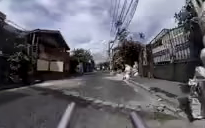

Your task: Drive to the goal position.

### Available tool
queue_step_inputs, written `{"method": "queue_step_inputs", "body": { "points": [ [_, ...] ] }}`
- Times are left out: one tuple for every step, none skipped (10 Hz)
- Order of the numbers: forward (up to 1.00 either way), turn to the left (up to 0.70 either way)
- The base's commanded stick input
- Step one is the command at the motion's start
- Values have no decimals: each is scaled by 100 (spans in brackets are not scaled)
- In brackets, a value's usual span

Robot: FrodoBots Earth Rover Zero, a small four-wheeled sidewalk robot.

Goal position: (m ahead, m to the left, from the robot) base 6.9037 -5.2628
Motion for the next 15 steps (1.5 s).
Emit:
{"method": "queue_step_inputs", "body": {
  "points": [
    [85, 0],
    [85, 0],
    [85, 0],
    [85, -8],
    [85, -24],
    [85, -34],
    [85, -34],
    [85, -34],
    [85, 0],
    [85, 0],
    [85, 0],
    [85, 0],
    [85, 0],
    [85, 0],
    [85, 0]
  ]
}}
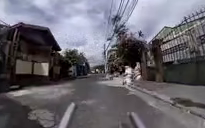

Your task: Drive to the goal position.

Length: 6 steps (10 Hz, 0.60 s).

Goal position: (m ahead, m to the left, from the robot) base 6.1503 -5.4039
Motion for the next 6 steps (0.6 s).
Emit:
{"method": "queue_step_inputs", "body": {
  "points": [
    [85, 0],
    [85, 0],
    [85, 0],
    [85, 0],
    [85, 0],
    [85, 0]
  ]
}}
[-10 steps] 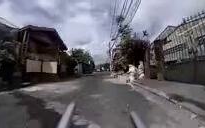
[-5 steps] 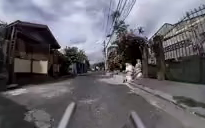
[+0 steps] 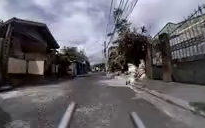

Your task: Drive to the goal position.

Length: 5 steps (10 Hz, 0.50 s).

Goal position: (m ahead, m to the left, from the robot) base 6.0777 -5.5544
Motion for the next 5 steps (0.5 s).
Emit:
{"method": "queue_step_inputs", "body": {
  "points": [
    [85, 0],
    [85, 0],
    [85, 0],
    [85, 0],
    [85, 0]
  ]
}}
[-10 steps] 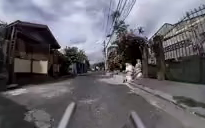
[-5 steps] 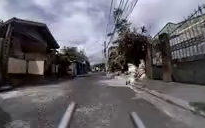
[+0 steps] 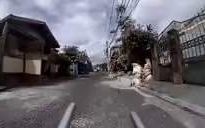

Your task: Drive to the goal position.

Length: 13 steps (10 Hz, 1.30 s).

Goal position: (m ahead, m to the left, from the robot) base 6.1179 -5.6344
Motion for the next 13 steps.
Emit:
{"method": "queue_step_inputs", "body": {
  "points": [
    [85, 0],
    [85, 0],
    [85, -28],
    [85, -34],
    [85, -34],
    [85, -34],
    [85, -22],
    [85, 0],
    [85, 0],
    [85, 0],
    [85, 1],
    [85, 2],
    [85, 3]
  ]
}}
